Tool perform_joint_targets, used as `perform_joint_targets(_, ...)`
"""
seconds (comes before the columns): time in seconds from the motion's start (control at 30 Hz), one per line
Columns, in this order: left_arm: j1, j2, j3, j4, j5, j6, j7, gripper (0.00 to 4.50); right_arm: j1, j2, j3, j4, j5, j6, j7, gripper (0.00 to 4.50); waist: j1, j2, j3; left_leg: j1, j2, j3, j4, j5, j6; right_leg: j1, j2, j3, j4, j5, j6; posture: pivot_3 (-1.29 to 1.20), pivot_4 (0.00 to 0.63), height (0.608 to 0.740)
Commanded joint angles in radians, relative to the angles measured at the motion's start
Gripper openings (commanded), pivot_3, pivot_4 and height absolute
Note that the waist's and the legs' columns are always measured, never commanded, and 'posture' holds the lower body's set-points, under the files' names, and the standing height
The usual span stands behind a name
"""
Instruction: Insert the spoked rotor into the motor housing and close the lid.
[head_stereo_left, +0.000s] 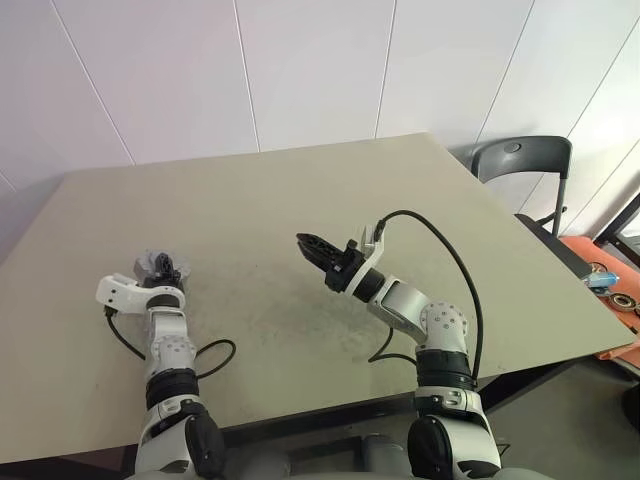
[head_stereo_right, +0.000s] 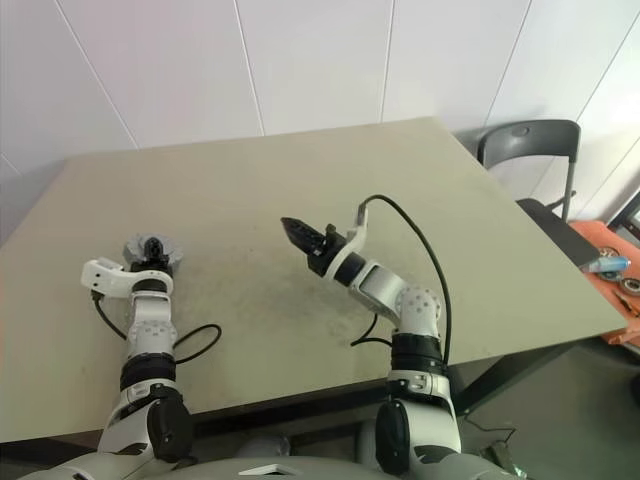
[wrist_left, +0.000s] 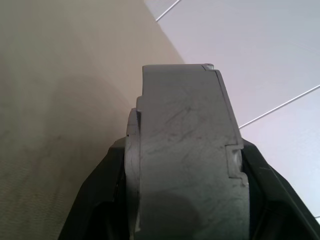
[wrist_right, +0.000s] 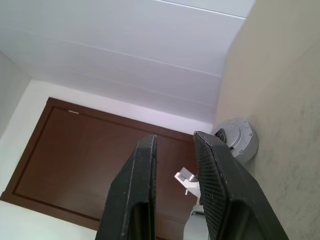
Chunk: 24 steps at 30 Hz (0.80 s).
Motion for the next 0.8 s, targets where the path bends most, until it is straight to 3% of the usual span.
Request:
perform_joint_targets(0.03,-0.011,0.038,0.014,0.014,0.026,-0.054,0.024,2.11,-0.016,0.005,0.013,-0.018,0.005,0.007,0.007,1.22,0.0,0.0,0.0,0.0,0.0,0.0,0.0,0.0,0.0,0.0,0.0,0.0,0.0,0.0,0.0,0.0,0.0,0.74)
perform_joint_targets(0.1,-0.011,0.041,0.012,0.024,0.026,-0.065,0.026,2.11,-0.017,0.005,0.013,-0.018,0.006,0.008,0.007,1.22,-0.002,0.0,0.0,0.001,0.0,0.0,0.0,0.0,0.0,0.001,0.0,0.0,0.0,0.0,0.0,0.0,0.0,0.74)
perform_joint_targets(0.33,-0.011,0.054,0.012,0.071,0.059,-0.103,0.096,4.44,-0.018,-0.001,0.015,-0.013,0.003,0.012,0.008,1.22,0.001,0.0,0.0,0.009,0.0,0.0,-0.001,0.0,0.0,0.008,0.001,0.0,0.0,0.0,0.0,0.0,0.0,0.74)
perform_joint_targets(0.8,-0.008,0.103,-0.005,0.16,0.214,-0.158,0.4,4.48,-0.016,0.002,0.031,-0.007,0.0,0.031,0.008,1.22,-0.048,0.001,-0.001,0.013,0.002,0.001,-0.003,0.0,0.0,0.01,0.001,0.001,0.001,0.0,0.0,0.0,0.0,0.74)
